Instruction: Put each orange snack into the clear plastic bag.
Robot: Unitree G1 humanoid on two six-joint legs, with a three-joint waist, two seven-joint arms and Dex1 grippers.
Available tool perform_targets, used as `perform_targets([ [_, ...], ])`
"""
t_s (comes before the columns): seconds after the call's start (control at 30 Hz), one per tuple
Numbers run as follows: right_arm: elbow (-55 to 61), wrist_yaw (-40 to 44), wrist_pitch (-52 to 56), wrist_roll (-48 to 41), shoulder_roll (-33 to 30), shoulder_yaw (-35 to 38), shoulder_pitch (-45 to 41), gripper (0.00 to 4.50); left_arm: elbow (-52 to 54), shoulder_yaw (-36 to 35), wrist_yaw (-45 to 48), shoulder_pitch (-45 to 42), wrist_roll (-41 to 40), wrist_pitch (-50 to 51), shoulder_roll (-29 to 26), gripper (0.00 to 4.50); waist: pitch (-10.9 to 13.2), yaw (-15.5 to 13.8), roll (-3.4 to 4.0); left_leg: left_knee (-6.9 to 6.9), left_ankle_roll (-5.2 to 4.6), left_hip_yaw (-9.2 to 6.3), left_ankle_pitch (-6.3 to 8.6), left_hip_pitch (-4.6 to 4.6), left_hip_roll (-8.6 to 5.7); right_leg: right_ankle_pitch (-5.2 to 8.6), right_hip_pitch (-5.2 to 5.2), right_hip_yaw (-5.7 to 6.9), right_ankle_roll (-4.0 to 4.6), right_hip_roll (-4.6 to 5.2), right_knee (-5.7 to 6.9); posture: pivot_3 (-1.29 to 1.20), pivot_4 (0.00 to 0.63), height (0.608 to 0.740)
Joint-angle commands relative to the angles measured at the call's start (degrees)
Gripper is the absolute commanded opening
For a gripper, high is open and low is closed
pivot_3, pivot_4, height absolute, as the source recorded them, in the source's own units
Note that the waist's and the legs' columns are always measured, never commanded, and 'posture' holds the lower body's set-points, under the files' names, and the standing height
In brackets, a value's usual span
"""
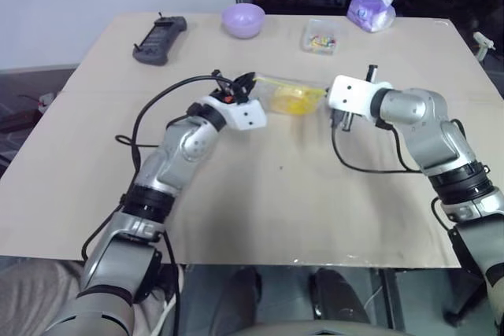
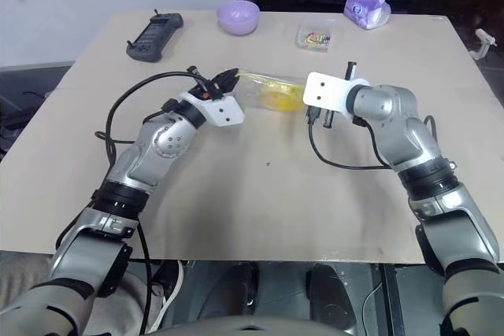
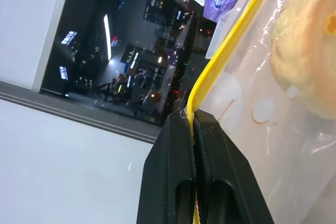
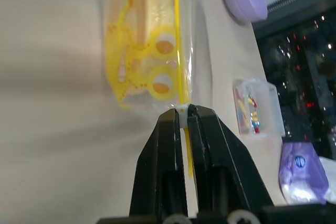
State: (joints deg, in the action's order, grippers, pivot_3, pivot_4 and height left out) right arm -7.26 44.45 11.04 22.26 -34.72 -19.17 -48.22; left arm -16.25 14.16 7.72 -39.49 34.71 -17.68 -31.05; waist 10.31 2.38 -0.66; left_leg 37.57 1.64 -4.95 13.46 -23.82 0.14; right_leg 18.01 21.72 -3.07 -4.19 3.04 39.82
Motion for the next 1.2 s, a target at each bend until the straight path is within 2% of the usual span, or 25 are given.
perform_targets([
  [0.03,-1.3,-1.1,5.1,2.3,-4.0,3.7,0.7,0.12,-0.2,-3.6,-1.8,-0.9,-1.1,1.3,-1.5,0.00,0.0,0.0,0.00,0.00,0.00,0.00,0.00,0.00,0.00,0.00,0.00,0.00,0.00,0.00,0.00,0.00,0.150,0.740],
  [0.33,-1.8,-3.0,6.0,2.3,-5.3,3.3,0.3,0.12,-0.6,-3.7,-1.7,-0.9,-1.7,1.4,-1.0,0.00,0.0,0.0,0.00,0.00,-0.01,0.00,0.00,0.00,0.00,0.00,0.00,0.00,0.00,0.00,-0.01,0.00,0.150,0.740],
  [0.4,-3.2,-5.8,4.3,2.2,-4.7,4.2,-1.1,0.12,-1.8,-3.9,-2.4,-2.1,-2.0,1.7,0.0,0.00,0.0,0.0,0.00,0.00,-0.01,0.00,0.00,0.00,0.00,0.00,0.00,0.00,0.00,0.00,0.00,0.00,0.150,0.740],
  [0.57,-9.8,-15.2,-3.4,0.8,-3.4,6.3,-8.3,0.12,-9.5,-4.5,-8.6,-12.2,-2.6,1.9,4.8,0.00,0.0,-0.3,-0.06,0.02,0.00,-0.03,0.00,-0.03,-0.03,0.00,0.01,0.05,0.00,0.03,0.02,0.00,0.150,0.740],
  [0.67,-11.1,-17.5,-8.0,-0.6,-4.7,8.4,-11.7,0.12,-13.0,-5.7,-12.8,-19.6,-4.3,0.1,6.4,0.00,0.0,-0.2,-0.06,-0.02,0.02,-0.02,-0.01,-0.09,-0.03,0.00,0.04,0.04,0.00,0.04,-0.07,0.00,0.150,0.740],
  [0.73,-10.1,-16.8,-8.6,-1.5,-5.4,9.5,-11.6,0.12,-13.0,-6.0,-12.9,-20.6,-5.5,-0.6,6.4,0.00,0.0,0.0,-0.06,-0.12,0.02,0.04,-0.01,-0.14,-0.03,0.00,0.13,0.02,-0.01,0.09,-0.11,0.00,0.150,0.740],
  [0.87,-0.3,-4.4,-0.4,-7.7,-8.3,10.6,-4.5,0.12,-7.0,-4.2,-4.0,-13.5,-8.9,-1.6,4.2,0.00,0.0,0.2,-0.01,-0.35,0.03,0.11,-0.01,-0.11,-0.02,0.01,0.13,-0.02,-0.01,0.09,-0.11,0.00,0.150,0.740],
  [1.0,17.3,9.9,13.8,-18.4,-13.0,10.7,9.9,0.12,6.8,-1.6,12.7,2.2,-16.3,1.3,0.2,0.00,0.1,0.2,-0.01,-0.41,0.03,0.09,-0.01,-0.12,0.01,0.01,0.14,-0.01,0.00,0.09,-0.10,0.00,0.150,0.740],
  [1.07,25.1,14.0,18.4,-22.0,-14.9,9.5,18.9,0.12,15.1,-0.3,21.5,12.0,-21.3,5.5,-2.3,0.00,-0.1,0.1,0.04,0.03,0.03,0.03,-0.02,-0.82,-0.03,0.01,0.79,-0.01,0.00,0.09,0.01,0.00,0.150,0.740],
  [1.1,27.8,14.6,20.5,-23.4,-15.2,9.2,22.1,0.12,18.4,-0.2,24.2,15.6,-22.7,7.2,-3.4,0.00,-0.1,0.1,0.05,0.01,0.03,-0.01,-0.02,-0.83,0.01,0.01,0.81,-0.01,0.01,0.09,-0.01,0.00,0.150,0.740],
  [1.2,29.5,13.3,21.7,-23.4,-15.3,9.6,25.6,0.08,24.1,-1.5,28.2,20.7,-26.3,13.8,-4.1,0.85,0.0,0.0,0.07,0.07,0.01,0.04,-0.01,-0.87,-0.01,0.00,0.86,-0.04,0.01,0.09,0.09,0.00,0.150,0.740],
])
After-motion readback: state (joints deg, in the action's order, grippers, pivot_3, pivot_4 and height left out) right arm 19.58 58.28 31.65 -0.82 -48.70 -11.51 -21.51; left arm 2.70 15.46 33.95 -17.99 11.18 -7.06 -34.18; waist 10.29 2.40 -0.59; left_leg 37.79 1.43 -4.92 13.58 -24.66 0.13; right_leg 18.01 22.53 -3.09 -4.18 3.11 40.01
